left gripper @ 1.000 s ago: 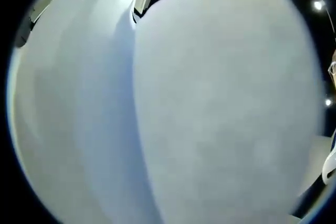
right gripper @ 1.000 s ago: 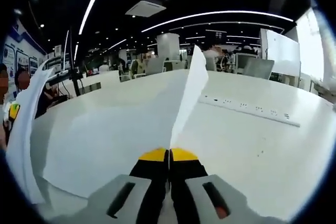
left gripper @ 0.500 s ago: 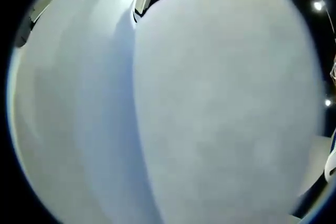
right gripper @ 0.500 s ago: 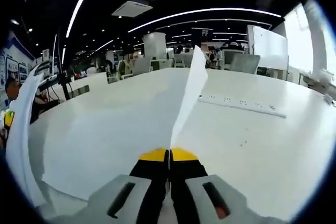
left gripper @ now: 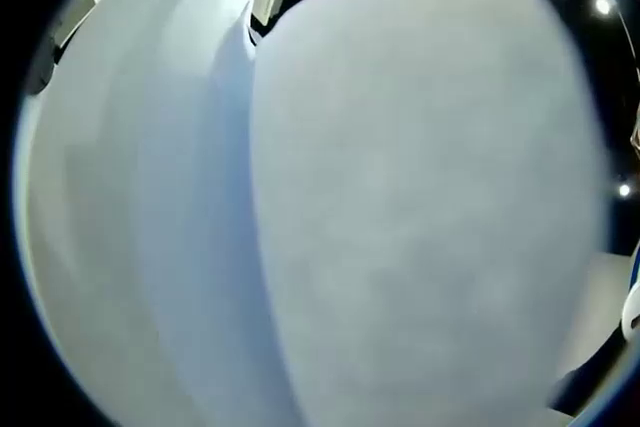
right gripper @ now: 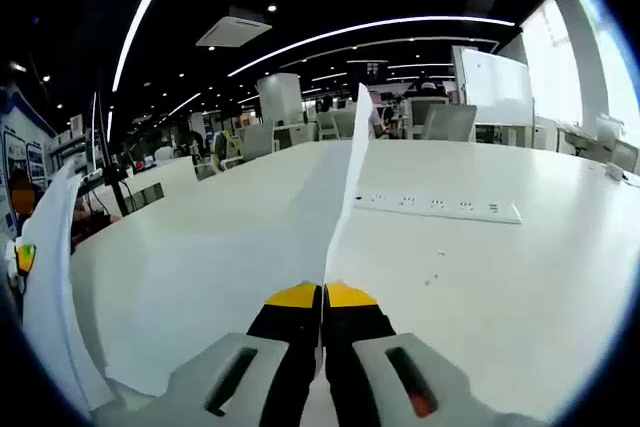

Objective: Organize the stack of printing papers by aligning and flattening the scattered papers on the table

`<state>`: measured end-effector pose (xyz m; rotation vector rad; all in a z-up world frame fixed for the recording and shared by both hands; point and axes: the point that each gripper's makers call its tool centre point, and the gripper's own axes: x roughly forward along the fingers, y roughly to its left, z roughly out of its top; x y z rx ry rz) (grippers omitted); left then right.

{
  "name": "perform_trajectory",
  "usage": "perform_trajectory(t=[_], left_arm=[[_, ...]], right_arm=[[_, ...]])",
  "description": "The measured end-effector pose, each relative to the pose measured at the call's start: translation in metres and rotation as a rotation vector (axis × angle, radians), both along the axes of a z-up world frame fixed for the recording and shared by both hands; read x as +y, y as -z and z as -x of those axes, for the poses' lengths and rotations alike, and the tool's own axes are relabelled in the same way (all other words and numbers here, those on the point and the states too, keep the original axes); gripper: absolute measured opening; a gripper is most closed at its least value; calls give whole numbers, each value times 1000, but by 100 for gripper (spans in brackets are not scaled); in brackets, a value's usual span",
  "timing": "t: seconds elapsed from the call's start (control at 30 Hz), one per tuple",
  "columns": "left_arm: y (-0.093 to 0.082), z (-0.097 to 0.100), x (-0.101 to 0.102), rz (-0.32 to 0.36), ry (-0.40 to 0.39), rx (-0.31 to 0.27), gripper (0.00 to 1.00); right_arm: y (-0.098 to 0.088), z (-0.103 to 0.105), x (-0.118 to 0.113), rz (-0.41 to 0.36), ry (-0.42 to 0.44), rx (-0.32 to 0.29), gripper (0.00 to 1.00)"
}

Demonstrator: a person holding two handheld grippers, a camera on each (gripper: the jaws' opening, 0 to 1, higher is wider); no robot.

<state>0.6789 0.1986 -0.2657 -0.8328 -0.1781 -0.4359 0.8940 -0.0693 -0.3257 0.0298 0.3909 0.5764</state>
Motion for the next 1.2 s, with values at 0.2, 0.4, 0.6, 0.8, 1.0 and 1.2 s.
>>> perform_trajectory(t=[0.2, 0.4, 0.6, 0.8, 1.0, 1.2], left_arm=[[0, 0, -1, -6, 2, -2, 8], [0, 0, -2, -8, 1, -1, 8], [1, 0, -2, -13, -2, -2, 8], [0, 1, -2, -9, -5, -2, 8], [0, 1, -3, -12, -4, -1, 8], [0, 1, -3, -12, -3, -1, 8]], right_arm=[[-7, 4, 6, 0, -9, -10, 0], [-16, -1, 5, -20, -6, -24, 0], [-41, -6, -4, -48, 0, -75, 0], [-56, -8, -13, -102, 24, -79, 0], [-61, -4, -12, -106, 16, -85, 0], [-69, 0, -13, -100, 22, -108, 0]])
